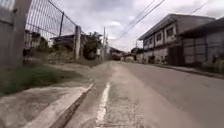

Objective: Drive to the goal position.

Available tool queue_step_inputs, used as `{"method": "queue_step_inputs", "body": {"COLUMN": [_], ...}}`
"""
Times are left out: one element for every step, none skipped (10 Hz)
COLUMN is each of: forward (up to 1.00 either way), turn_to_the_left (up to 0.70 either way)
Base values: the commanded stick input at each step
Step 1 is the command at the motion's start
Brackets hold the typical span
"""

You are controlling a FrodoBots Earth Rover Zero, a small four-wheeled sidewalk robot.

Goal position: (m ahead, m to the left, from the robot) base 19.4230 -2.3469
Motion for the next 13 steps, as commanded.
{"method": "queue_step_inputs", "body": {"forward": [0.70,0.70,0.70,0.70,0.70,0.70,0.70,0.70,0.70,0.70,0.70,0.70,0.70], "turn_to_the_left": [0.00,0.00,0.00,0.00,0.00,0.00,0.00,0.00,0.00,0.00,-0.01,-0.01,0.00]}}
